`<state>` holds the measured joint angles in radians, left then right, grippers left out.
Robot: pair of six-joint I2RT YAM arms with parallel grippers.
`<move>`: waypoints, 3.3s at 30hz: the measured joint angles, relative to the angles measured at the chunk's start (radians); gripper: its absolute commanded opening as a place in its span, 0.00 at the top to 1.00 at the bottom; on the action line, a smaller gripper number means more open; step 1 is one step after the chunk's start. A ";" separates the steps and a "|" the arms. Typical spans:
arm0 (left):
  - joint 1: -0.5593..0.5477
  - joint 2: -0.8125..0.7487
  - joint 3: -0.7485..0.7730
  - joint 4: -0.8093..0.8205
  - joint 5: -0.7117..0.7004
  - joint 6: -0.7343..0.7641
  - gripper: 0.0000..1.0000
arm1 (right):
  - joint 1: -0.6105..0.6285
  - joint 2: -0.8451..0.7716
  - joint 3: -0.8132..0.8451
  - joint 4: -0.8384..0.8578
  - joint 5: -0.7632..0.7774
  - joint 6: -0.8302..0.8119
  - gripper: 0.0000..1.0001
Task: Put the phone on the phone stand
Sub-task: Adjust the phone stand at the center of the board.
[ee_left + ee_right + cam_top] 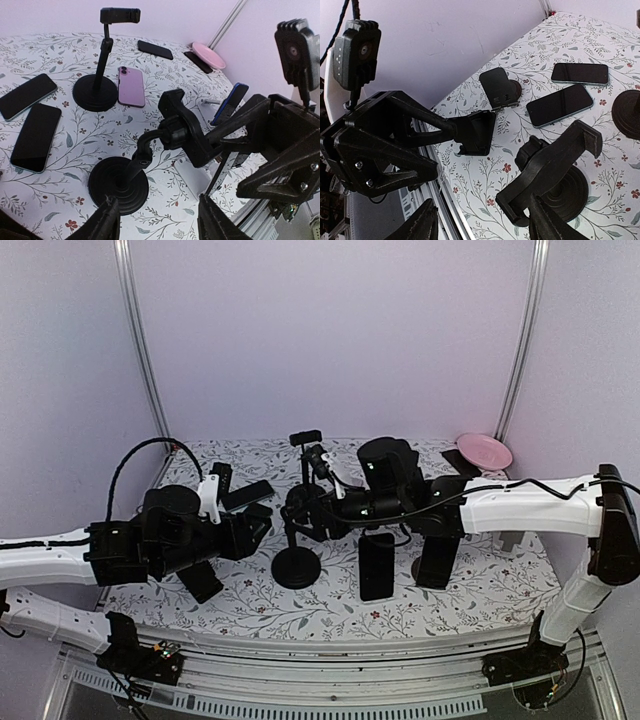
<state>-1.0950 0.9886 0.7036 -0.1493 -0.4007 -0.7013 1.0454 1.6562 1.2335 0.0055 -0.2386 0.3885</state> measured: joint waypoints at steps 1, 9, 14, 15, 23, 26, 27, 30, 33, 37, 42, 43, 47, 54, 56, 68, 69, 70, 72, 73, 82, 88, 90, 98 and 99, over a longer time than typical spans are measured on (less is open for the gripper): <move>0.000 0.000 0.000 0.000 0.000 0.000 0.48 | 0.005 0.000 0.000 0.000 0.000 0.003 0.39; 0.000 0.000 -0.010 0.000 0.000 -0.007 0.48 | 0.062 0.000 0.000 0.010 0.001 0.043 0.39; 0.000 0.000 -0.016 -0.006 0.000 -0.008 0.48 | 0.089 0.009 0.000 0.030 0.002 0.070 0.39; 0.000 0.000 -0.016 -0.006 0.000 -0.008 0.48 | 0.094 0.014 0.000 0.035 0.002 0.076 0.39; 0.000 0.000 -0.016 -0.007 -0.001 -0.011 0.48 | 0.126 0.045 0.004 0.048 0.017 0.098 0.38; 0.000 0.000 -0.017 -0.007 -0.001 -0.012 0.48 | 0.126 0.045 0.005 0.046 0.035 0.101 0.37; 0.000 0.000 -0.017 -0.007 -0.001 -0.013 0.48 | 0.126 0.045 0.005 0.042 0.043 0.101 0.35; 0.000 0.000 -0.020 -0.006 0.000 -0.014 0.48 | 0.127 0.044 0.007 0.013 0.080 0.099 0.32; 0.000 0.000 -0.022 -0.006 0.001 -0.015 0.48 | 0.127 0.039 0.007 -0.019 0.115 0.092 0.28; 0.000 0.000 -0.024 -0.006 0.007 -0.015 0.49 | 0.126 0.022 0.007 -0.063 0.149 0.068 0.26; 0.000 0.000 -0.024 -0.006 0.014 -0.018 0.49 | 0.109 -0.025 0.007 -0.101 0.154 0.011 0.26; 0.000 0.000 -0.024 -0.006 0.015 -0.018 0.49 | 0.098 -0.036 0.007 -0.105 0.141 -0.008 0.26; 0.000 0.000 -0.026 -0.005 0.021 -0.019 0.49 | 0.023 -0.062 0.016 -0.112 0.065 -0.088 0.28; 0.000 -0.002 -0.031 -0.005 0.040 -0.017 0.49 | -0.092 0.004 0.083 -0.117 -0.146 -0.306 0.27; 0.000 -0.003 -0.031 -0.006 0.046 -0.017 0.48 | -0.099 0.035 0.094 -0.119 -0.212 -0.359 0.27; 0.000 -0.043 -0.029 -0.039 0.066 -0.017 0.48 | -0.139 0.137 0.158 -0.148 -0.455 -0.528 0.30; 0.000 -0.046 -0.029 -0.044 0.068 -0.017 0.48 | -0.140 0.140 0.162 -0.149 -0.460 -0.533 0.32; 0.000 -0.048 -0.029 -0.049 0.069 -0.017 0.48 | -0.140 0.144 0.167 -0.148 -0.471 -0.537 0.32; 0.000 -0.048 -0.025 -0.057 0.073 -0.017 0.48 | -0.141 0.152 0.170 -0.147 -0.482 -0.545 0.34; 0.000 -0.048 -0.023 -0.058 0.074 -0.017 0.48 | -0.141 0.156 0.171 -0.147 -0.486 -0.547 0.34; 0.000 -0.045 -0.010 -0.073 0.079 -0.013 0.48 | -0.143 0.190 0.175 -0.136 -0.512 -0.554 0.40; 0.000 -0.044 -0.006 -0.077 0.080 -0.010 0.48 | -0.143 0.190 0.170 -0.084 -0.513 -0.532 0.46; 0.000 -0.044 -0.006 -0.079 0.081 -0.010 0.48 | -0.143 0.190 0.166 -0.068 -0.513 -0.523 0.49; 0.003 -0.050 -0.006 -0.089 0.086 -0.010 0.48 | -0.143 0.190 0.147 -0.019 -0.518 -0.496 0.66; 0.004 -0.052 -0.006 -0.089 0.086 -0.010 0.48 | -0.143 0.188 0.137 -0.006 -0.519 -0.489 0.69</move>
<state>-1.0908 0.9363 0.6979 -0.2386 -0.3149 -0.7113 0.9020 1.8446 1.3708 -0.0006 -0.7574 -0.1001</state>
